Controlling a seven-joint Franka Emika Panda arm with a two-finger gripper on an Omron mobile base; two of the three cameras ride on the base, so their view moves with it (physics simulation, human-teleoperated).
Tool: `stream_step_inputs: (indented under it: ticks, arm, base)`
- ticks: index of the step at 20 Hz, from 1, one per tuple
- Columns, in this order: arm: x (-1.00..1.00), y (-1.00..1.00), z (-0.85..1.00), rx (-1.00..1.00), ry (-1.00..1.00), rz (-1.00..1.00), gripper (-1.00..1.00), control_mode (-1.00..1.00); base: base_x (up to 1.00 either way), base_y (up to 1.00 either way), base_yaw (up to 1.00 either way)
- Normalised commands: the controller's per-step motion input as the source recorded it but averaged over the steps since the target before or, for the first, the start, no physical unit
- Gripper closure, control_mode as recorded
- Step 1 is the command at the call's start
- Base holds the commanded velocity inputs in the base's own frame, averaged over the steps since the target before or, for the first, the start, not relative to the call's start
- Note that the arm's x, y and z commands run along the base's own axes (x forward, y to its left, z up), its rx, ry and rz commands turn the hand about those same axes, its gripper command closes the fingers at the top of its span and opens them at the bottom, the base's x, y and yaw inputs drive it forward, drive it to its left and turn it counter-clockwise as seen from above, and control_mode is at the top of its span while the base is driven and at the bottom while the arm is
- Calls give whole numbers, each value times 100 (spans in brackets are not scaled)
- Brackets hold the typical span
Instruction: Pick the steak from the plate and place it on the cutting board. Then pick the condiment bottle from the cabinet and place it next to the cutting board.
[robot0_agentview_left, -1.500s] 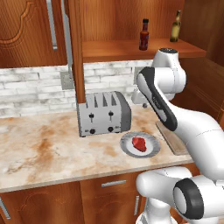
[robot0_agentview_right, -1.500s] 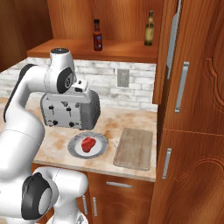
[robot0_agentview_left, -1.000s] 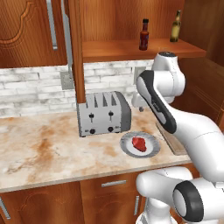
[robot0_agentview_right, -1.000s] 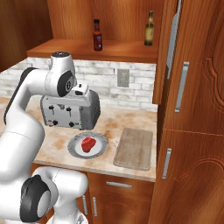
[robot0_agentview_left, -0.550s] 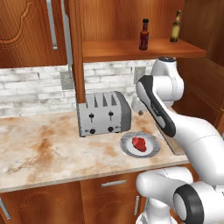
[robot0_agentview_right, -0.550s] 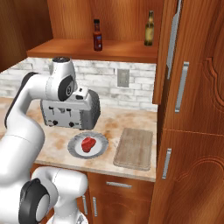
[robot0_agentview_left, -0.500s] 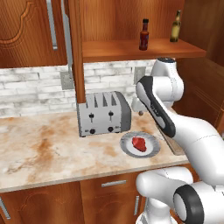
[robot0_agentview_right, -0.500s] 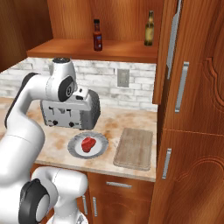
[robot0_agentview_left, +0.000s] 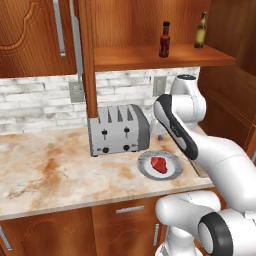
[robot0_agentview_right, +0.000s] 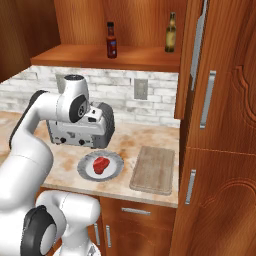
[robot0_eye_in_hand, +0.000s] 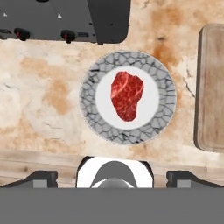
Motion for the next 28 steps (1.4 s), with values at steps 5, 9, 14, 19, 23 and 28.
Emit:
stream_step_inputs:
  ticks: [5, 9, 14, 19, 23, 28]
  arm:
    - [0, 0, -32, 0, 8, 0, -100, -100]
    - [0, 0, -32, 0, 6, 0, -100, -100]
    - [0, 0, -32, 0, 6, 0, -100, -100]
    - [0, 0, -30, 0, 4, 0, -100, -100]
    - [0, 0, -26, 0, 2, 0, -100, -100]
    - [0, -1, -26, 0, 0, 0, -100, -100]
  base:
    - [0, 0, 0]
    - [0, 0, 0]
    - [0, 0, 0]
    - [0, 0, 0]
    - [0, 0, 0]
    - [0, 0, 0]
